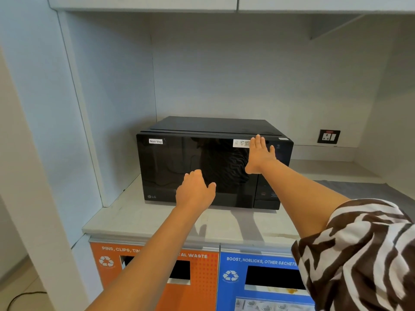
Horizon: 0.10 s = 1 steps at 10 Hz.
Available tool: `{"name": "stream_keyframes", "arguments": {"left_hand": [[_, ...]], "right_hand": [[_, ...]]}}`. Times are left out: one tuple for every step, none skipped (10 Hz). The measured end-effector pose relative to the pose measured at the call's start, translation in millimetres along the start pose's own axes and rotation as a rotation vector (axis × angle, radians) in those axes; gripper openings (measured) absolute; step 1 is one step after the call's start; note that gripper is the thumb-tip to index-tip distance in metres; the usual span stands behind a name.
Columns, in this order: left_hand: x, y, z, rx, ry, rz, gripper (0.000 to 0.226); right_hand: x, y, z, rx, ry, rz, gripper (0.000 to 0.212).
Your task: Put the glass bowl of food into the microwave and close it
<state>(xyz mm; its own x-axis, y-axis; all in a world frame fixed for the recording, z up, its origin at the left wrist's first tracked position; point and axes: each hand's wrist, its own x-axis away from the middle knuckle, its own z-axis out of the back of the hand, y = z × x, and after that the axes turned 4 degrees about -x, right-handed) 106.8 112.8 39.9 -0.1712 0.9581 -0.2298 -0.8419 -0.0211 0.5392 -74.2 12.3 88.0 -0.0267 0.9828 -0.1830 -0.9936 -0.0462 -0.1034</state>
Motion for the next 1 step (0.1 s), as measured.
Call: {"name": "stream_keyframes", "arguments": {"left_hand": [[6.4, -2.5, 2.8, -0.013, 0.005, -0.020, 0.057]], "right_hand": [[5.4, -9.2, 3.1, -0.093, 0.078, 0.007, 0.094]]}}
